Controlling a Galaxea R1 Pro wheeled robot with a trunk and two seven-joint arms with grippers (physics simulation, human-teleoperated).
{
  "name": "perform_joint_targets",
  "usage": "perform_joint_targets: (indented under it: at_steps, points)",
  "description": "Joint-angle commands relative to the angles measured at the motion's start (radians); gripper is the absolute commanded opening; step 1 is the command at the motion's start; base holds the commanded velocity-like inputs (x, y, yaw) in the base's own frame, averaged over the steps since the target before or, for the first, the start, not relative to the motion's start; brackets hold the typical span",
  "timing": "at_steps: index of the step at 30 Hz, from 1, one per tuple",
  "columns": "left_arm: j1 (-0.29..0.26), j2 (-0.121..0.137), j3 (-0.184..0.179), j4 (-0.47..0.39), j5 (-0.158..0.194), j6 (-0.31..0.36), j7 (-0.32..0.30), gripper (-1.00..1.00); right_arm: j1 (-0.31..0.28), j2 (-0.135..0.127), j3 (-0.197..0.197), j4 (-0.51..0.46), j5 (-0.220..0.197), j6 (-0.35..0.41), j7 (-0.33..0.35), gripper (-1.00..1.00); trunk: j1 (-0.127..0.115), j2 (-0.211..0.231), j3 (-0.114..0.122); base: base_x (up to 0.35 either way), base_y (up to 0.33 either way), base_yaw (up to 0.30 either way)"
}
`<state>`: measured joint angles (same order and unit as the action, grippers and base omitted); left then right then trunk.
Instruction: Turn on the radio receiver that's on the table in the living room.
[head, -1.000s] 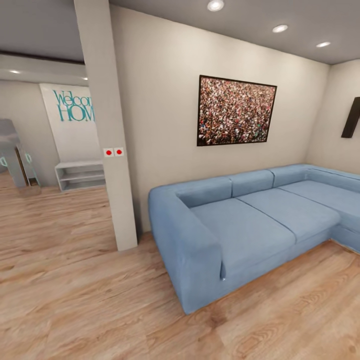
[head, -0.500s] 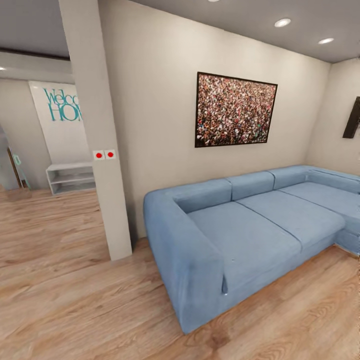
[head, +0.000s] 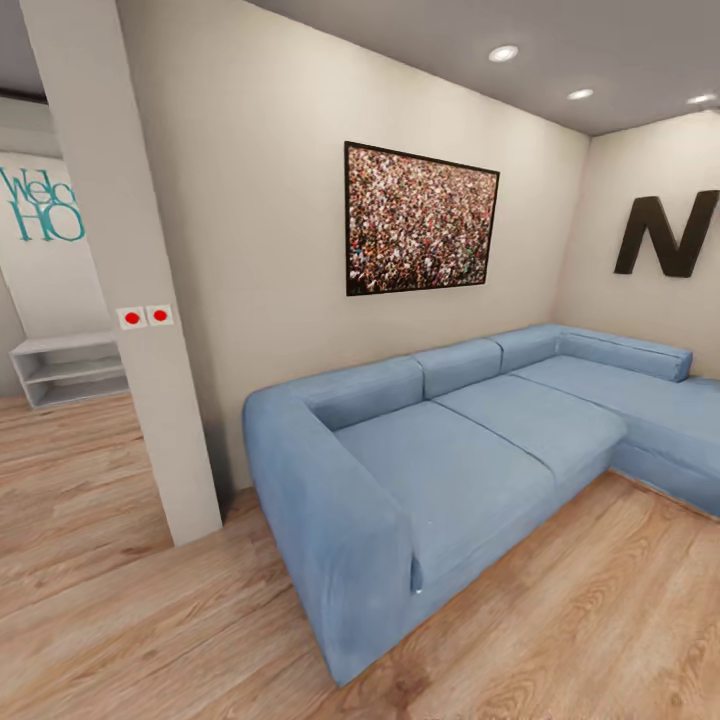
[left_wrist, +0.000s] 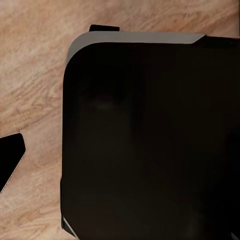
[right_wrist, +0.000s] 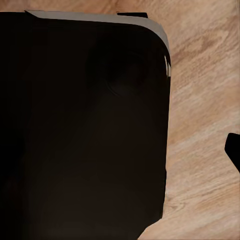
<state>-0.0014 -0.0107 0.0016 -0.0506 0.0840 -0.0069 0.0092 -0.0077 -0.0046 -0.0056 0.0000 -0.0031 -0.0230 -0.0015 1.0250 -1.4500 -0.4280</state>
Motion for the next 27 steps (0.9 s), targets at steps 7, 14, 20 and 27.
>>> perform_joint_targets:
  at_steps: [7,14,20,27]
  points:
    - [0.000,0.000,0.000,0.000,0.000,-0.001,0.000,1.00,0.000,0.000,0.000,0.000,0.000,0.000,0.000,1.00,0.000,0.000,0.000,0.001,0.000,-0.289]
    - [0.000,0.000,0.001,0.000,0.000,-0.001,0.000,1.00,0.000,-0.001,-0.001,0.000,-0.001,0.000,0.000,1.00,0.000,0.000,0.000,0.000,0.000,-0.289]
    - [0.000,0.000,0.002,0.000,0.000,-0.001,0.000,1.00,0.000,0.000,-0.001,0.000,-0.001,0.000,0.000,1.00,0.000,0.000,0.000,0.000,0.000,-0.289]
    - [0.000,0.000,0.002,0.000,0.000,-0.001,0.000,1.00,0.000,0.000,-0.001,0.000,-0.001,0.000,0.000,1.00,0.000,0.000,0.000,0.000,0.000,-0.290]
